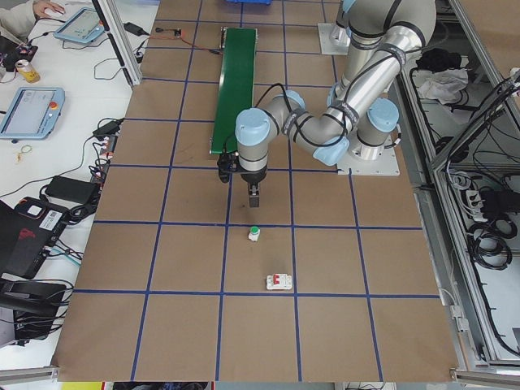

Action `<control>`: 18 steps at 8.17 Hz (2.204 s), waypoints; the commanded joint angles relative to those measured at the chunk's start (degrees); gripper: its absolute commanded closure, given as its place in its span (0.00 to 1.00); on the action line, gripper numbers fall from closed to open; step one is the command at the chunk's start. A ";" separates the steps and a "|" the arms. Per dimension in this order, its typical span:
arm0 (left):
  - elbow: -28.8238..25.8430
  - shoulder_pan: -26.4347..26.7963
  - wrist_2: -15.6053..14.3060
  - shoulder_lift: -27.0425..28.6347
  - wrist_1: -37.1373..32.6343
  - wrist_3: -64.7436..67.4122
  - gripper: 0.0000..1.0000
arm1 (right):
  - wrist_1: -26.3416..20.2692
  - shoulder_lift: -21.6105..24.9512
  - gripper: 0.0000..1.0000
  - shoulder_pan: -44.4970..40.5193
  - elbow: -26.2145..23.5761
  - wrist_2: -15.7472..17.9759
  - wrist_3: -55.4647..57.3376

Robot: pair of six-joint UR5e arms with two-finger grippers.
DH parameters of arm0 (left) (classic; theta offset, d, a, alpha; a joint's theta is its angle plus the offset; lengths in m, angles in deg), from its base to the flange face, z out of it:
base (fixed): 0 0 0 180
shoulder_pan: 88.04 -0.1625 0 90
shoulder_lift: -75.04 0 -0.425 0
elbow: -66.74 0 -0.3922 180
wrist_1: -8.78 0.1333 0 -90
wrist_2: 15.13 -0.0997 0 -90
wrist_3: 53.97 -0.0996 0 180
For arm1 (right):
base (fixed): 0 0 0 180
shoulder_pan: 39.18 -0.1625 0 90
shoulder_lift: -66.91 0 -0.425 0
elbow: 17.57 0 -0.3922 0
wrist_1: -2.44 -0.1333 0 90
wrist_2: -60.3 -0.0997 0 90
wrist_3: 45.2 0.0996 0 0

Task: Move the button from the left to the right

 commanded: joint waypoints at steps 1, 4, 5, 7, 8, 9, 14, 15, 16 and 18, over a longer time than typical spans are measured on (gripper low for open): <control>0.03 -5.40 0.16 7.93 8.53 -8.60 0.00 | -0.52 -0.10 0.00 0.06 0.10 0.38 0.88; -0.06 -5.41 -0.01 12.86 8.80 -12.80 0.00 | -0.78 -0.01 0.00 0.15 0.19 4.57 2.90; -0.06 -5.41 -0.27 14.01 8.80 -16.83 0.00 | -1.31 0.60 0.00 0.15 0.19 4.77 2.90; 0.03 -5.41 -0.45 15.33 9.06 -19.50 0.00 | -1.49 0.69 0.00 0.15 0.10 5.04 2.90; 0.03 -5.41 -0.54 16.38 8.97 -20.81 0.00 | -1.32 0.25 0.00 0.15 0.01 5.13 2.90; -0.05 -5.41 -0.45 17.26 9.06 -21.26 0.00 | -0.62 0.16 0.00 0.15 0.10 5.13 2.90; 0.03 -5.41 1.04 19.47 14.25 -26.53 0.05 | -0.26 0.16 0.00 0.15 0.10 5.30 2.47; -0.05 -5.41 2.44 19.47 14.25 -26.27 0.41 | -0.26 0.16 0.00 0.15 0.10 5.39 2.20; 0.03 -5.41 2.54 19.47 14.16 -26.36 0.74 | -0.26 0.16 0.00 0.15 0.10 5.39 2.20; 0.03 -5.41 2.54 19.30 13.98 -26.27 1.00 | -0.17 0.16 0.00 0.15 0.10 5.39 2.20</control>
